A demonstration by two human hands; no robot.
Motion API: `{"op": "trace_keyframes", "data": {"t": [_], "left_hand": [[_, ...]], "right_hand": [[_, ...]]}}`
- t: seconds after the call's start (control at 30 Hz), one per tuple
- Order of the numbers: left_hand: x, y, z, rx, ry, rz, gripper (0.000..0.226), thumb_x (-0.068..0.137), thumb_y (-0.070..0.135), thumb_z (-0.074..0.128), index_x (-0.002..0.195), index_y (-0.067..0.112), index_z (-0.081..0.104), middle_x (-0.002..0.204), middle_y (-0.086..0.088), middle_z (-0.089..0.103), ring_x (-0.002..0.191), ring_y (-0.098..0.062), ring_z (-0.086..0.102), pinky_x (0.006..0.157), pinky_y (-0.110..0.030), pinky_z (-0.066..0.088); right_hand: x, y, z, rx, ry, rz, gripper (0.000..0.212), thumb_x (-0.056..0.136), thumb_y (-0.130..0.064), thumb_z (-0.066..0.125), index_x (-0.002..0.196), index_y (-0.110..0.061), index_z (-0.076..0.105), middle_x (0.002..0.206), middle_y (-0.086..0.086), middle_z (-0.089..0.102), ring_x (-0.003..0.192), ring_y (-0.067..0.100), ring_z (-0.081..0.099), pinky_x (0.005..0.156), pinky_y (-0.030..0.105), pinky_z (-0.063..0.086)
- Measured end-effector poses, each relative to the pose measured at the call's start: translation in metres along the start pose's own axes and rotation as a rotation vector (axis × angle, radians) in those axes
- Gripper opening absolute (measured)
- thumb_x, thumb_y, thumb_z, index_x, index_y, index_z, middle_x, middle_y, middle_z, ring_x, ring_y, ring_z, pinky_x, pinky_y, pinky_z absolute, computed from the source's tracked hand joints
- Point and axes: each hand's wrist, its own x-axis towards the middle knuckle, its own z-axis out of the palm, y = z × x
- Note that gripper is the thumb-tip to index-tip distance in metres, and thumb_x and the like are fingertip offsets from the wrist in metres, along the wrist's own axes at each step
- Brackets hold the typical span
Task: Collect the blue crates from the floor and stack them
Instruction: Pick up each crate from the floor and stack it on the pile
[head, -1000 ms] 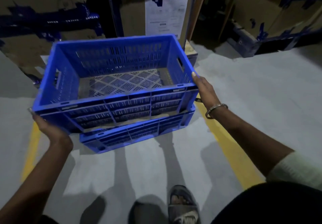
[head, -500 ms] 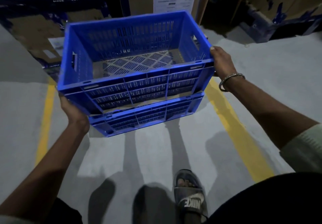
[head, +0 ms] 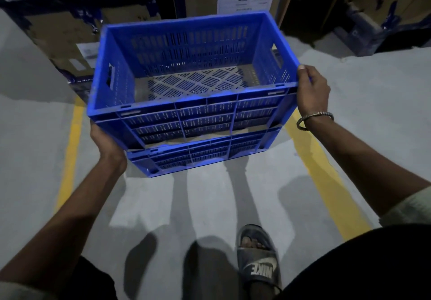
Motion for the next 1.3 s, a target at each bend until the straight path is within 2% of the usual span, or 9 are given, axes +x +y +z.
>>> {"op": "trace_keyframes", "data": {"t": [0.13,0.23,0.4,0.63,0.8,0.87,1.0,1.13,1.3], "left_hand": [[-0.006,-0.001,0.001,-0.023,0.032,-0.009,0.059,0.109,0.045,0.030,0.144,0.009,0.061,0.127,-0.007,0.075,0.105,-0.019,0.072,0.096,-0.041,0.056],[-0.006,-0.001,0.003,-0.010,0.084,-0.010,0.058,0.111,0.043,0.028,0.146,0.008,0.058,0.108,0.004,0.078,0.096,-0.014,0.073,0.086,-0.033,0.058],[-0.006,0.000,0.005,-0.017,0.093,-0.024,0.055,0.110,0.042,0.030,0.142,0.011,0.062,0.123,-0.003,0.076,0.101,-0.016,0.073,0.086,-0.032,0.059],[-0.019,-0.002,0.003,-0.023,0.152,-0.015,0.052,0.110,0.046,0.032,0.134,0.015,0.067,0.108,0.008,0.080,0.100,-0.012,0.075,0.091,-0.032,0.059],[-0.021,0.004,-0.002,0.008,0.131,-0.016,0.066,0.107,0.062,0.029,0.139,0.018,0.066,0.125,0.001,0.076,0.115,-0.019,0.072,0.090,-0.029,0.061],[-0.021,0.010,-0.003,0.017,0.103,0.041,0.069,0.105,0.065,0.027,0.141,0.019,0.065,0.134,-0.002,0.072,0.122,-0.021,0.069,0.096,-0.031,0.058],[-0.031,0.004,-0.003,0.156,0.092,0.150,0.045,0.109,0.054,0.031,0.129,0.031,0.064,0.105,0.023,0.078,0.099,0.003,0.072,0.088,-0.019,0.056],[-0.032,-0.018,-0.016,0.278,-0.021,0.199,0.073,0.094,0.069,0.056,0.146,0.018,0.054,0.131,0.003,0.070,0.117,-0.013,0.069,0.104,-0.042,0.055],[-0.024,-0.023,-0.020,0.316,-0.055,0.090,0.088,0.074,0.084,0.065,0.139,0.024,0.059,0.130,0.002,0.072,0.114,-0.017,0.071,0.103,-0.057,0.054]], "right_hand": [[0.003,0.002,0.004,0.012,0.019,0.026,0.037,0.097,-0.051,0.041,0.108,-0.027,0.068,0.102,-0.008,0.071,0.102,0.023,0.063,0.088,0.037,0.048],[0.003,-0.003,0.008,0.016,0.032,0.049,0.036,0.098,-0.048,0.042,0.108,-0.025,0.068,0.099,-0.009,0.068,0.097,0.018,0.063,0.086,0.035,0.047],[0.000,-0.003,0.009,0.025,0.058,0.053,0.036,0.098,-0.050,0.041,0.104,-0.027,0.068,0.097,-0.008,0.069,0.095,0.018,0.065,0.085,0.038,0.051],[-0.008,-0.003,0.002,0.017,0.002,0.020,0.042,0.101,-0.051,0.037,0.097,-0.017,0.063,0.088,-0.005,0.064,0.088,0.019,0.060,0.072,0.027,0.042],[-0.008,-0.009,0.001,0.185,-0.067,0.110,0.047,0.094,-0.067,0.044,0.097,-0.026,0.066,0.092,-0.009,0.069,0.085,0.012,0.061,0.089,0.042,0.051],[-0.016,-0.003,0.002,0.314,-0.100,0.186,0.056,0.087,-0.078,0.047,0.102,-0.029,0.069,0.101,-0.011,0.074,0.095,0.011,0.067,0.095,0.044,0.053],[-0.044,0.018,0.016,0.494,-0.167,0.267,0.057,0.080,-0.084,0.051,0.116,-0.041,0.065,0.123,-0.014,0.070,0.120,0.013,0.063,0.109,0.053,0.042],[-0.056,0.025,0.020,0.495,-0.208,0.232,0.051,0.083,-0.080,0.052,0.127,-0.054,0.049,0.127,-0.022,0.065,0.120,0.010,0.063,0.105,0.058,0.045],[-0.050,0.030,0.021,0.429,-0.241,0.164,0.062,0.082,-0.073,0.060,0.136,-0.049,0.041,0.130,-0.016,0.064,0.119,0.015,0.064,0.099,0.061,0.050]]}}
